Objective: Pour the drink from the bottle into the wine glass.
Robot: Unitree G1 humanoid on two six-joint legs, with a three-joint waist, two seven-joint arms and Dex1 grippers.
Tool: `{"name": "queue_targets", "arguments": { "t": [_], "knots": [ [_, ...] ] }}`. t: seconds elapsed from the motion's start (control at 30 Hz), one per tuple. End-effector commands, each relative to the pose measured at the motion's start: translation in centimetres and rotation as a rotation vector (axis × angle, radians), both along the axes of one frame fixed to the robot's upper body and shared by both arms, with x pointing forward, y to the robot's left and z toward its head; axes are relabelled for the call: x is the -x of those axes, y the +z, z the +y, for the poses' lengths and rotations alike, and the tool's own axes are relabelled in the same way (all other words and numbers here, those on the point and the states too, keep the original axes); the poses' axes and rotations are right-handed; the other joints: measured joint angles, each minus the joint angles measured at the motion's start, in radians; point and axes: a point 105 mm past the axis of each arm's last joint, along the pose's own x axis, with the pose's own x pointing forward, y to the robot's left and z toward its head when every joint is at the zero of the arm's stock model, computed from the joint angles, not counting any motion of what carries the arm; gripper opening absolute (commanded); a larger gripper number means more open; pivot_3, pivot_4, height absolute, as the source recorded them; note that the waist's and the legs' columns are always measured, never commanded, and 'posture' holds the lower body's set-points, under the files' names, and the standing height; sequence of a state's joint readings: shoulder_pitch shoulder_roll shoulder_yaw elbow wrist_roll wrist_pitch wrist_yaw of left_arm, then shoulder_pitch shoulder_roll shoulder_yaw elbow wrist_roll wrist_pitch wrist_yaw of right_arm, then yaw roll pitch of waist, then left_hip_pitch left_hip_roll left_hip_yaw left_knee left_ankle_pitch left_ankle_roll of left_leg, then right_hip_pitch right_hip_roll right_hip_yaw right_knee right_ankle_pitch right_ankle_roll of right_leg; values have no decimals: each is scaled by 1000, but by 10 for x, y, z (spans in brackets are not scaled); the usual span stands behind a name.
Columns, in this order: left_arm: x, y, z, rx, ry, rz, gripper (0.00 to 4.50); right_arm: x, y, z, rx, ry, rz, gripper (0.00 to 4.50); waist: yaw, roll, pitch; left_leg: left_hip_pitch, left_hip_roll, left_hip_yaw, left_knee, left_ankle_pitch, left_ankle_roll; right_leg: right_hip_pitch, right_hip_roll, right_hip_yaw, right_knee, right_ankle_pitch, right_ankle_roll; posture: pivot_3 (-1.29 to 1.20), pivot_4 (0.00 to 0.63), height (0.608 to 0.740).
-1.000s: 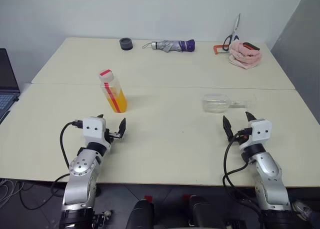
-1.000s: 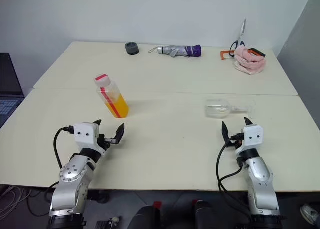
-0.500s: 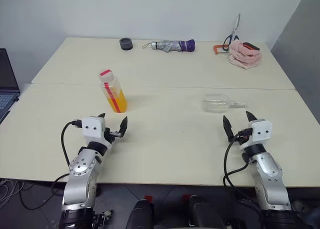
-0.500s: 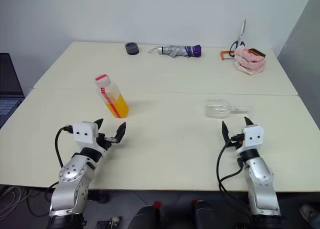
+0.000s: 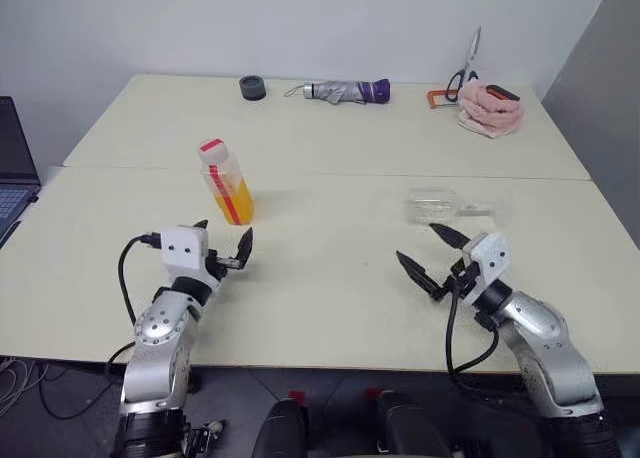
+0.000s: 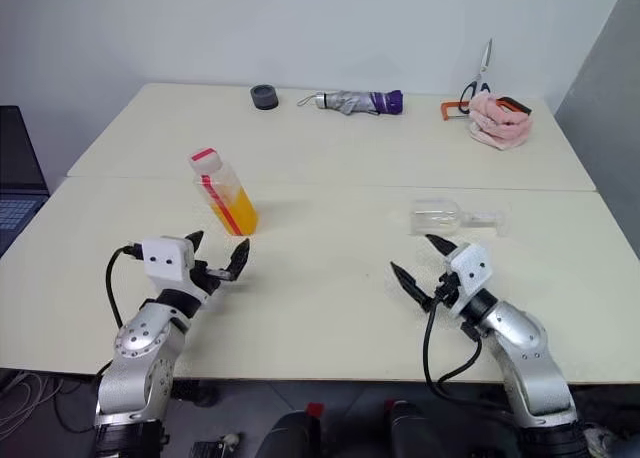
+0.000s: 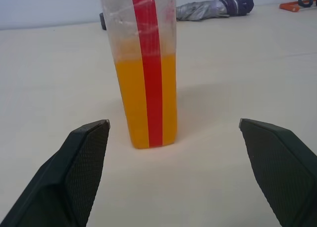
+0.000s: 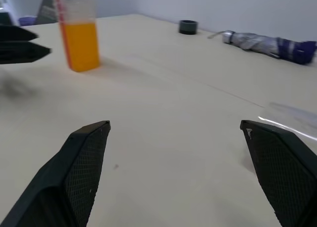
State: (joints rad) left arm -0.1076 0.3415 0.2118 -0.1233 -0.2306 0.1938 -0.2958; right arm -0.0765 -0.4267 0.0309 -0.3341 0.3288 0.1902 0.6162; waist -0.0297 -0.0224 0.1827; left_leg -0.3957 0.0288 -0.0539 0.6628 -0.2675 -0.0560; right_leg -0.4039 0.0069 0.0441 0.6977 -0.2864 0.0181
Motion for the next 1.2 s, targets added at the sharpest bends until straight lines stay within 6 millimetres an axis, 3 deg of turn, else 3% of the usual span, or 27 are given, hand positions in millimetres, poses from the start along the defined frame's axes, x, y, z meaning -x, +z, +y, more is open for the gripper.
{"name": "queue_targets", "arguments": {
  "t": [0.03,0.23,1.2],
  "knots": [
    [-7,19,10,-9,32,-30,4488,7,15,13,-5,109,-3,4500,0,0,0,0,0,0,0,0,0,0,0,0,0,0,0,0,150,740],
    [-25,36,10,-3,39,-42,4488,14,27,30,-4,261,38,4500,0,0,0,0,0,0,0,0,0,0,0,0,0,0,0,0,150,740],
    [-60,65,-9,1,43,-121,4488,11,47,37,-35,324,27,4500,0,0,0,-1,-1,-1,0,0,0,0,0,-1,0,0,0,0,150,740]
  ]
}}
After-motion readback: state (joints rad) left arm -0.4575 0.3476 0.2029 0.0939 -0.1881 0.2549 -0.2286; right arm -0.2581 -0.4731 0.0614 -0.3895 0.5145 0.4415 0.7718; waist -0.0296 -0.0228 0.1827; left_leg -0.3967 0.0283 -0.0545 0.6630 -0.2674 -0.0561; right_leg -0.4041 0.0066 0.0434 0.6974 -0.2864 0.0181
